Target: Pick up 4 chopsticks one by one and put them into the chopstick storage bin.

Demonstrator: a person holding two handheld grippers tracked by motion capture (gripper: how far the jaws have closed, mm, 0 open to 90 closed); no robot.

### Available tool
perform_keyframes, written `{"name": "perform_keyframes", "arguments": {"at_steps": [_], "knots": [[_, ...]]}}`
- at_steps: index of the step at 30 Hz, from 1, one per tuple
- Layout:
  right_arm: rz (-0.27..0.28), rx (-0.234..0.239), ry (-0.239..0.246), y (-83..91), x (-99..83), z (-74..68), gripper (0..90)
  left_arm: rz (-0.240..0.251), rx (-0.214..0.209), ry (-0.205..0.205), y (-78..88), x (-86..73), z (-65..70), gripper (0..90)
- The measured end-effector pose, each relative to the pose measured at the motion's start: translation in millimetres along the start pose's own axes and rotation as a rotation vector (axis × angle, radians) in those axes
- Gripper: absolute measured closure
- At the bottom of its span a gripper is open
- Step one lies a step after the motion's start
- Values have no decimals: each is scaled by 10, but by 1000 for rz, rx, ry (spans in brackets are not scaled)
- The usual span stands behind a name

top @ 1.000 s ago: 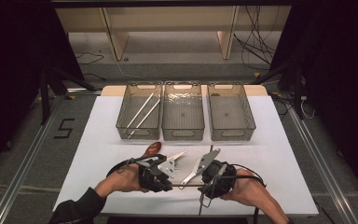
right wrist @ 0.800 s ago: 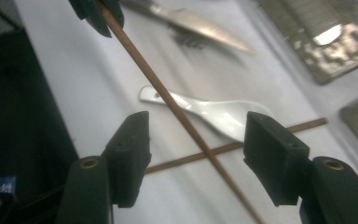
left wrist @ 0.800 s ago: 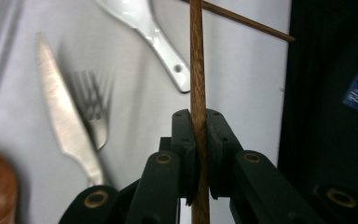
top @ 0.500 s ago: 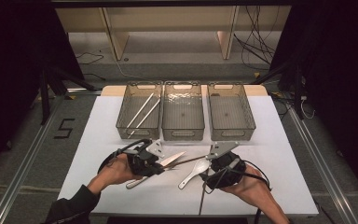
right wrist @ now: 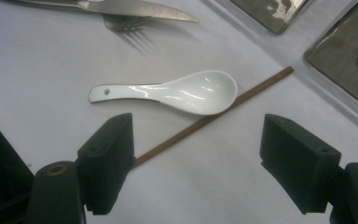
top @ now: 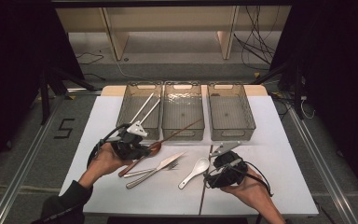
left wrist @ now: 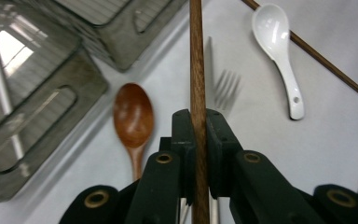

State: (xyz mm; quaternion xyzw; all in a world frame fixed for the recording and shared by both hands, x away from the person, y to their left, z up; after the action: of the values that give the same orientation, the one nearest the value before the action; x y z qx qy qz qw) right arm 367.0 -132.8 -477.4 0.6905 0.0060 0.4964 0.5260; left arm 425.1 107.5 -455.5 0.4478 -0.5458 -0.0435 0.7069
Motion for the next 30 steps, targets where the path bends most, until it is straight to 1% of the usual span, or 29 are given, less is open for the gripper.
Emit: {"name": "perform_keyframes", "arguments": {"at_steps": [2,3,4,5,7,9,14,17,20,22,23,26,28,30], "knots": [[-6,-1,-2,-11,-22,-3,269,12,15,23,20,16,-48,831],[-12,0,0,-18,-33,-6,269,13,23,28,28,20,-85,831],[-15,0,2,-27,-43,-11,269,16,32,40,35,22,-118,831],[-18,2,4,-31,-50,-15,269,16,35,42,42,20,-157,831],[-20,5,6,-35,-53,-24,269,22,52,63,56,20,-231,831],[-19,6,5,-36,-51,-26,269,29,70,78,76,23,-318,831],[-24,2,3,-43,-65,-20,268,55,124,138,148,36,-548,831],[-31,3,3,-45,-93,-20,263,56,150,166,175,28,-668,831],[-36,3,0,-49,-112,-18,262,61,176,201,167,4,-797,831],[-36,6,1,-48,-116,-20,262,62,185,219,161,-3,-870,831],[-37,8,0,-48,-118,-23,262,62,192,225,157,-3,-906,831],[-42,9,-3,-47,-125,-31,262,69,215,259,136,17,-1027,831],[-44,9,-3,-48,-129,-31,262,70,223,265,127,32,-1083,831],[-43,9,-3,-47,-129,-31,262,71,234,281,113,50,-1135,831]]}}
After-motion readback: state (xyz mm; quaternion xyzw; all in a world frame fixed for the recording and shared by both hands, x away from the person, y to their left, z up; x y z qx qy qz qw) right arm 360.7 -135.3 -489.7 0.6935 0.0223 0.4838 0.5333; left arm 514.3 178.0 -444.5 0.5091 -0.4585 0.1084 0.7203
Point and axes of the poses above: each handheld gripper's, and its own axes: y roughly backward along the jaws, x roughly out of its top, z roughly to its right, the point moved 9 cm from there along -y, roughly forward along the jaws, and after that the axes turned 10 degrees about z, right-handed, at the moved point
